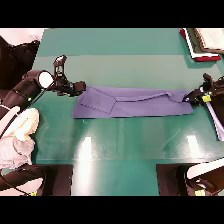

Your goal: Fold the shirts.

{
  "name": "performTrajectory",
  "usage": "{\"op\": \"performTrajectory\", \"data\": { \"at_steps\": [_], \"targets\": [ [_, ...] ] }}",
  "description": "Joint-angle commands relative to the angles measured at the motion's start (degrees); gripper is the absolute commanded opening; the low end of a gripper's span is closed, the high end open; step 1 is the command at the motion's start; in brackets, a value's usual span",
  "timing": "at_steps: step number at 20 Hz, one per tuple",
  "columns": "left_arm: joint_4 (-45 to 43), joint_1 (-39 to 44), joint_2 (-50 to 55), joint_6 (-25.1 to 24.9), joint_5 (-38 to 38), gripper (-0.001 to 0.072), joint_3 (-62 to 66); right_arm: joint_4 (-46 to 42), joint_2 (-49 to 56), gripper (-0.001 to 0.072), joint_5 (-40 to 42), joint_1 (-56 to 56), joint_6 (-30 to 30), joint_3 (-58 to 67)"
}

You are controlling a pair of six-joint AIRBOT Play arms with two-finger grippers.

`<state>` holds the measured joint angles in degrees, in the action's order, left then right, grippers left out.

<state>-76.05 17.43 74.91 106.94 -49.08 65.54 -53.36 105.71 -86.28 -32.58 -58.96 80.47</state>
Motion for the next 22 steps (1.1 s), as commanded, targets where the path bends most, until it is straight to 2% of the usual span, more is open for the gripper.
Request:
{"op": "performTrajectory", "data": {
  "at_steps": [1,2,7,9,13,15,18,22],
  "targets": [
    [2.14,0.59,0.02,-3.15,0.42,0.0025,0.04,4.63,0.39,0.0155,1.18,1.40,0.24,0.50],
    [2.58,1.42,0.02,-4.09,1.05,0.0025,0.04,5.49,0.04,0.0016,0.94,1.44,1.73,0.50],
    [3.52,7.67,1.86,-5.40,7.04,0.0023,0.63,13.09,-5.70,0.0015,0.59,1.86,2.71,0.48],
    [5.31,9.81,6.05,-6.19,6.51,0.0023,3.45,14.32,-9.49,0.0014,0.50,3.43,2.67,0.50],
    [15.21,14.49,18.05,-14.40,6.21,0.0024,14.03,14.91,-17.07,0.0013,0.81,10.47,0.83,0.61],
    [16.61,16.74,24.15,-14.91,5.81,0.0024,20.87,15.39,-20.17,0.0013,1.01,14.69,-1.64,0.61],
    [16.79,19.19,32.02,-15.85,4.07,0.0023,31.47,20.48,-23.58,0.0012,1.49,20.68,-1.68,0.61],
    [17.79,19.71,38.10,-15.82,0.85,0.0023,37.55,20.63,-25.03,0.0012,0.98,28.02,-4.46,4.26]
  ]
}}
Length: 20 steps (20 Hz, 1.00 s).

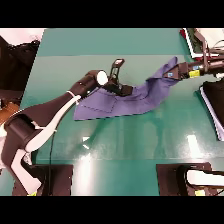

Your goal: Fold the shirts.

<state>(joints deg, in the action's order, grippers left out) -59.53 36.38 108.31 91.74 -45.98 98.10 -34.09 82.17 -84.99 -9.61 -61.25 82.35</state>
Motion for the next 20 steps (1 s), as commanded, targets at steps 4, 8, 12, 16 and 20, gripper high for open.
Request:
{"op": "performTrajectory", "data": {
  "at_steps": [4,8,12,16,20],
  "targets": [
    [0.37,0.76,5.60,-0.68,-4.44,0.0024,4.98,0.87,-1.38,0.0012,-0.59,10.29,-4.33,9.86],
    [-0.07,0.70,5.60,-0.68,-4.66,0.0024,4.98,0.90,-1.38,0.0012,-0.68,13.62,-5.20,14.10],
    [-1.53,0.09,5.16,-0.66,-7.10,0.0024,6.36,0.87,-1.36,0.0012,-0.39,15.89,-5.18,14.97],
    [-8.85,-3.82,1.03,-0.15,-12.28,0.0023,8.39,0.92,-1.38,0.0012,0.96,16.90,-5.18,14.97],
    [-16.17,-9.79,-6.43,-0.24,-18.29,0.0023,9.03,0.94,-1.36,0.0012,2.93,17.35,-5.16,14.99]
  ]
}}
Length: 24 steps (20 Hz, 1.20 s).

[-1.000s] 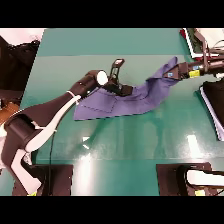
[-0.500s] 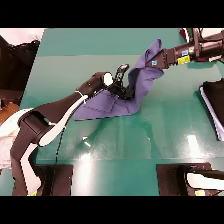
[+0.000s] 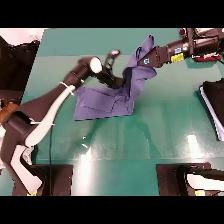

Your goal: Fold the shirts.

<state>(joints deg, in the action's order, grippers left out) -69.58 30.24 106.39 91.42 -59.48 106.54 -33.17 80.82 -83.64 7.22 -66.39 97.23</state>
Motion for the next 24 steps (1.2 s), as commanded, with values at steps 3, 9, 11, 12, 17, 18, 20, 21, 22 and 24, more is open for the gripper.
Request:
{"op": "performTrajectory", "data": {
  "at_steps": [3,9,11,12,17,18,20,21,22,24],
  "targets": [
    [-10.58,-9.27,-11.61,0.07,-7.37,0.0024,0.59,0.07,1.16,0.0012,2.89,2.21,0.00,0.11],
    [-11.65,-18.47,-23.67,-0.42,-10.84,0.0024,0.59,0.04,8.85,0.0013,7.41,12.46,2.51,0.15],
    [-12.61,-19.65,-26.05,-1.07,-12.50,0.0024,0.57,0.07,12.07,0.0016,12.04,16.33,4.17,0.17],
    [-13.14,-19.82,-26.71,-1.86,-13.51,0.0024,0.61,0.07,13.73,0.0017,15.10,18.18,5.46,0.22],
    [-12.98,-19.82,-27.45,-1.84,-16.70,0.0024,0.55,0.59,22.40,0.0443,27.82,27.71,7.43,1.88],
    [-12.98,-19.82,-27.47,-1.86,-16.79,0.0024,0.55,0.57,23.96,0.0575,25.64,28.50,7.41,4.24],
    [-12.98,-19.82,-27.47,-1.86,-17.27,0.0025,0.55,-0.48,24.98,0.0607,20.20,28.02,7.32,8.41],
    [-12.98,-19.82,-27.45,-1.86,-17.62,0.0025,0.55,-3.26,24.55,0.0600,16.48,26.71,6.56,9.90],
    [-12.98,-19.82,-27.45,-1.86,-17.68,0.0024,0.52,-7.19,23.69,0.0594,13.20,25.05,4.15,10.38],
    [-12.98,-19.82,-27.45,-1.86,-17.64,0.0024,0.52,-16.81,21.44,0.0593,8.04,20.59,-0.07,8.98]
  ]
}}
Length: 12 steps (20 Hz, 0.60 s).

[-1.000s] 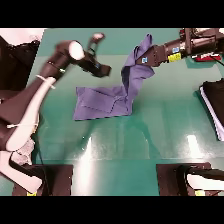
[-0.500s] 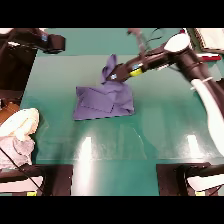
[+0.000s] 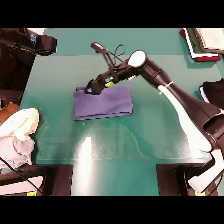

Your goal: Fold the shirts.

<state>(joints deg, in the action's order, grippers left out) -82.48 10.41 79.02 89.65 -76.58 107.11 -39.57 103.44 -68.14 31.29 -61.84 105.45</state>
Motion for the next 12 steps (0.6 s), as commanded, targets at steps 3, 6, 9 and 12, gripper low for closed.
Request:
{"op": "performTrajectory", "data": {
  "at_steps": [3,6,9,12],
  "targets": [
    [0.02,0.00,-0.09,-0.09,-0.50,0.0025,-0.04,-13.40,-5.25,0.0592,-9.44,-11.89,-7.45,-8.17],
    [0.02,0.00,-0.09,-0.09,-0.52,0.0025,-0.04,-11.76,-8.20,0.0593,-5.95,-21.09,-10.67,-19.63],
    [0.42,0.00,-0.09,-0.09,-0.15,0.0024,-0.04,-3.39,-7.56,0.0593,-3.28,-26.95,-11.19,-27.30],
    [1.11,0.02,-0.09,-0.09,-0.15,0.0024,-0.04,1.51,-3.67,0.0593,-1.70,-27.19,-11.15,-29.49]
  ]
}}
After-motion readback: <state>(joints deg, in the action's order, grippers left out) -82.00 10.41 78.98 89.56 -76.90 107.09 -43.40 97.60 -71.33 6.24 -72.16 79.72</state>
